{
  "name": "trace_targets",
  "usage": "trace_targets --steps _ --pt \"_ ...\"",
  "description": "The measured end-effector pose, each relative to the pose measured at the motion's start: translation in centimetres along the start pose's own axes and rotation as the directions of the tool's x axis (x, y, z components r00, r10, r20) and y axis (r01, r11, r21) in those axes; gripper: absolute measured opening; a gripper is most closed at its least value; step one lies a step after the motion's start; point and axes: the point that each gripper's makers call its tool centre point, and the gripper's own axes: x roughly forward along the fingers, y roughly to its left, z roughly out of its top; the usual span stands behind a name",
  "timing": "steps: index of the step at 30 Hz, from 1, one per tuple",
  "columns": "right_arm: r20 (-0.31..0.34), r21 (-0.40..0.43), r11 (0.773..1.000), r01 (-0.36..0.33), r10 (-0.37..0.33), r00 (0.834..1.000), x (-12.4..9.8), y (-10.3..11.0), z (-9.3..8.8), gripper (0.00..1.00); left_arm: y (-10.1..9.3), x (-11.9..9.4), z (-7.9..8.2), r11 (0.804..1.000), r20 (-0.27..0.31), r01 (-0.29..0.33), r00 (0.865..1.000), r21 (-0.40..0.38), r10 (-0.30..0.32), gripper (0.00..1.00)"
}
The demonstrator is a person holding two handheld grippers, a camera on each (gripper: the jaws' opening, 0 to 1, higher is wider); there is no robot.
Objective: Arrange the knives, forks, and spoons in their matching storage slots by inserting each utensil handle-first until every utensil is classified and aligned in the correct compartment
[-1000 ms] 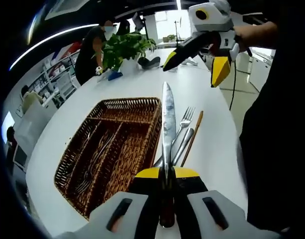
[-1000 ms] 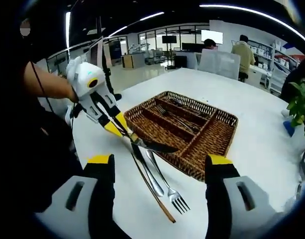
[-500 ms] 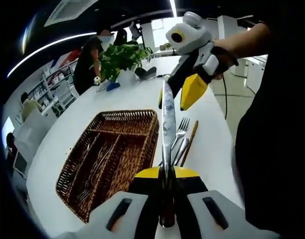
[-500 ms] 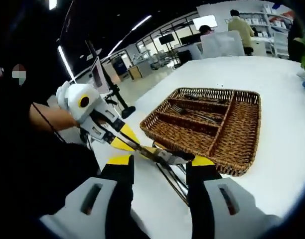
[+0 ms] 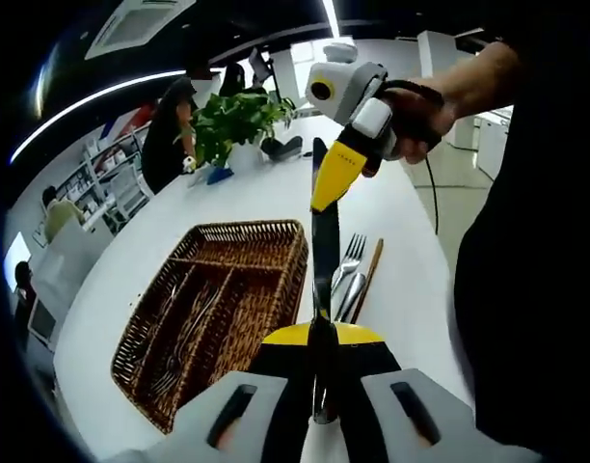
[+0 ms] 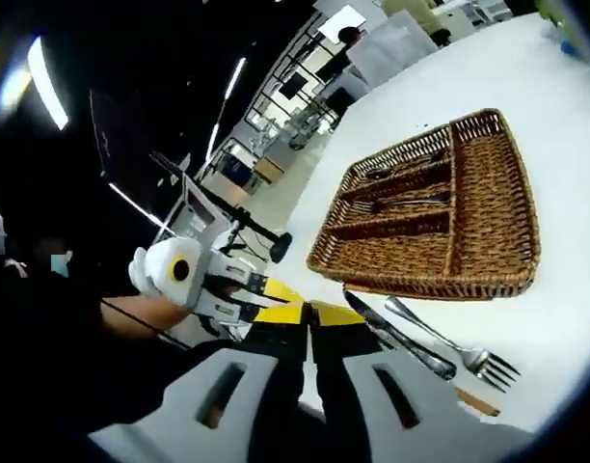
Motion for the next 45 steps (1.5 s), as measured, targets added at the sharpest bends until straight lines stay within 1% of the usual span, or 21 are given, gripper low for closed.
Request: trace_targets --steps 1,4,6,9,10,12,15,17,21,23,26,28,30,31,32,35,38,40,42,44,45 --pt "-0.014 0.004 1.000 -0.027 0.027 1.000 0.1 0.7 -0.2 0.00 -0.2 0.1 -0.1 1.000 -0.005 0.007 1.000 0.006 -0.007 0.04" --pt "-0.014 0.014 1.000 -0.009 0.009 1.000 0.1 0.4 -0.2 0.00 -0.5 0.2 -0.3 1.000 0.005 0.007 1.000 0.011 -0.007 0.05" --pt "-0.016 0.014 1.000 -0.004 0.004 1.000 0.1 0.5 -0.3 0.00 -0.6 0.3 -0.3 0.999 0.017 0.019 1.000 -0.026 -0.018 0.05" --pt "-0.012 0.006 1.000 0.011 -0.011 1.000 0.1 0.4 -0.3 0.00 -0.4 0.4 -0.5 0.999 0.012 0.003 1.000 -0.032 -0.002 0.06" --pt "-0.011 0.006 1.000 0.016 -0.016 1.000 0.1 0.4 -0.3 0.00 -0.2 0.5 -0.8 0.999 -0.003 -0.014 1.000 -0.046 0.014 0.08" --pt "-0.012 0.014 1.000 0.017 -0.016 1.000 0.1 0.4 -0.3 0.00 -0.3 0.7 -0.4 0.998 0.021 -0.016 1.000 -0.057 0.017 0.14" --pt "-0.004 0.024 1.000 0.017 -0.016 1.000 0.2 0.6 -0.2 0.00 -0.1 1.0 -0.2 0.999 0.008 -0.041 0.999 -0.021 0.041 0.18" --pt "0.002 0.026 1.000 0.013 -0.013 1.000 0.2 0.9 -0.1 0.00 0.0 1.2 -0.1 0.998 0.003 -0.055 0.998 -0.012 0.055 0.17" --pt "0.019 0.045 0.999 -0.004 0.003 1.000 0.2 1.5 0.3 0.00 0.4 1.5 -0.6 0.996 -0.031 -0.087 0.996 0.024 0.088 0.17" --pt "0.022 0.047 0.999 -0.003 0.002 1.000 0.2 1.6 0.3 0.00 0.5 1.3 -0.5 0.995 -0.027 -0.096 0.995 0.022 0.096 0.15" --pt "0.037 0.056 0.998 -0.007 0.005 0.999 0.2 1.7 0.6 0.00 0.4 1.0 -0.2 0.995 -0.024 -0.092 0.995 0.025 0.093 0.09" --pt "0.040 0.066 0.998 -0.014 0.011 0.999 0.1 1.8 0.8 0.00 0.4 1.0 0.0 0.997 -0.026 -0.080 0.996 0.019 0.081 0.11" --pt "0.038 0.113 0.993 -0.026 0.022 0.999 0.1 1.9 0.8 0.00 0.6 0.9 0.1 0.996 -0.026 -0.089 0.996 0.026 0.089 0.12" --pt "0.046 0.104 0.994 -0.023 0.018 0.999 0.2 1.8 0.9 0.00 0.6 0.8 0.2 0.996 -0.024 -0.082 0.996 0.022 0.082 0.08" --pt "0.051 0.096 0.995 -0.026 0.021 0.998 0.1 2.1 1.2 0.00 0.7 0.7 0.1 0.996 -0.036 -0.093 0.995 -0.002 0.093 0.08" --pt "0.059 0.082 0.996 -0.033 0.028 0.998 0.1 2.4 1.6 0.00 1.1 0.4 0.5 0.996 -0.021 -0.089 0.996 -0.023 0.088 0.07" --pt "0.062 0.084 0.995 -0.044 0.039 0.997 0.3 2.7 1.8 0.00 1.1 0.1 0.6 0.997 -0.029 -0.075 0.997 -0.023 0.074 0.08" --pt "0.067 0.084 0.995 -0.050 0.045 0.997 0.4 3.0 2.0 0.00 1.4 -0.1 0.8 0.996 -0.029 -0.088 0.996 0.014 0.088 0.08" --pt "0.068 0.077 0.996 -0.048 0.043 0.997 0.6 3.3 2.1 0.00 1.4 -0.3 0.6 0.995 -0.049 -0.092 0.995 -0.035 0.090 0.07" --pt "0.075 0.071 0.996 -0.047 0.041 0.996 0.6 3.4 2.4 0.00 1.9 -0.5 0.8 0.993 -0.049 -0.116 0.992 -0.009 0.115 0.06" --pt "0.075 0.073 0.996 -0.049 0.044 0.996 0.6 3.4 2.5 0.00 1.9 -0.6 0.9 0.994 -0.053 -0.109 0.993 -0.019 0.108 0.06"
